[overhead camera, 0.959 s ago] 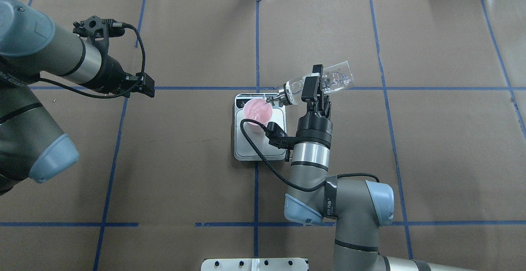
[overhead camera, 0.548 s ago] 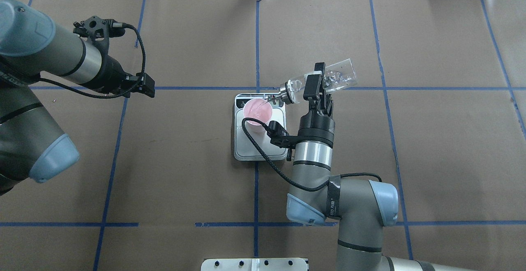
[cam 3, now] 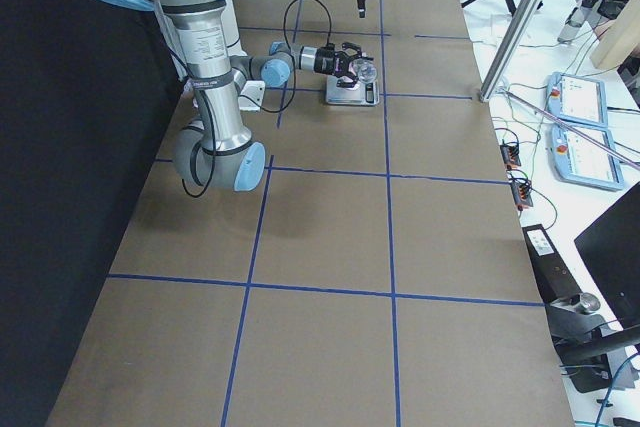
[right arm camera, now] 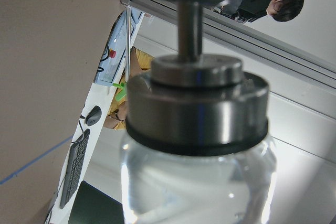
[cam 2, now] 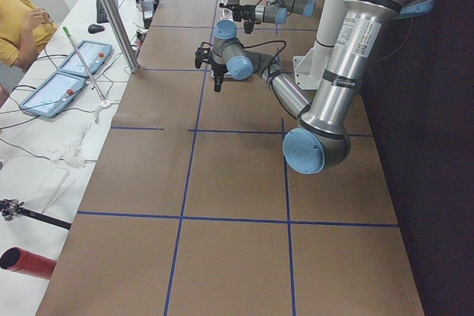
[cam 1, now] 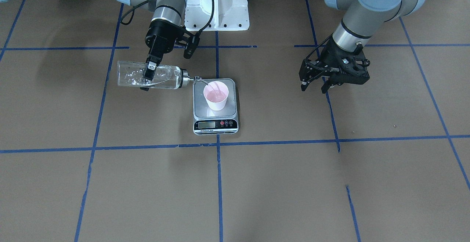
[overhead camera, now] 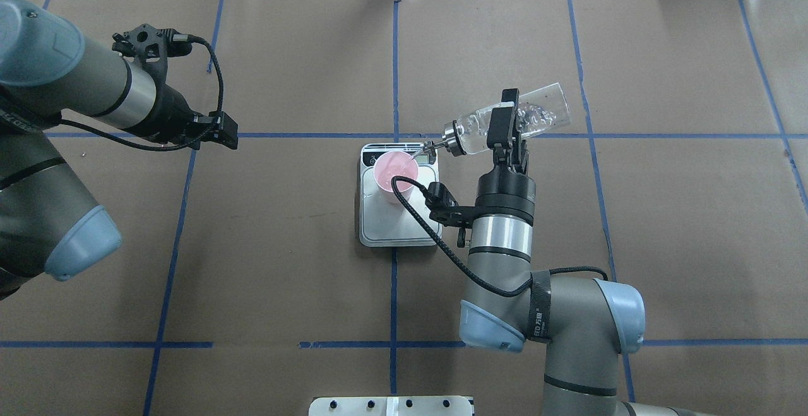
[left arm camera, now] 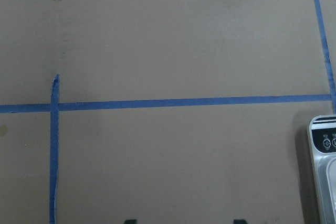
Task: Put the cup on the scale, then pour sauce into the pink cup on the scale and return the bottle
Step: 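Tilt the bottle spout down into the pink cup with the right gripper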
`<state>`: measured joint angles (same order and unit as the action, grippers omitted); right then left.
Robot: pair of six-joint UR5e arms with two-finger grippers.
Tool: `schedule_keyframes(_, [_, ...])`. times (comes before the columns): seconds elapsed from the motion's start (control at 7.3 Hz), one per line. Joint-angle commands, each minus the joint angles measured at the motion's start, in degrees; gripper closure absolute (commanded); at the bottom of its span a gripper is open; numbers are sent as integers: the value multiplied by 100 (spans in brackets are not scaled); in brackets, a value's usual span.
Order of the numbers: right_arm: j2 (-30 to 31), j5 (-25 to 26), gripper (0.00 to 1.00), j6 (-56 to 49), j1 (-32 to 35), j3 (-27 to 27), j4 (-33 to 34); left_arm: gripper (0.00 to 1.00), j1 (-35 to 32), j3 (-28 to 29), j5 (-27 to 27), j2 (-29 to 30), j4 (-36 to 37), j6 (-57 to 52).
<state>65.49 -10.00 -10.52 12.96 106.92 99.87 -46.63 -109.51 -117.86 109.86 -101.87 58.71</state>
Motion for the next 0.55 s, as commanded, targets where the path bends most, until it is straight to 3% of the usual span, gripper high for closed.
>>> schedule_keyframes(0.0, [103, -290, 100, 1428, -13, 101, -38, 31, -12, -17, 0, 0, 1, 0])
schedule_keyframes(0.27, [244, -415, 100, 2095, -13, 110, -64, 31, -21, -26, 9, 0, 1, 0])
schedule_keyframes(0.41, [262, -432, 100, 2959, -65, 93, -142, 31, -30, -35, 0, 0, 9, 0])
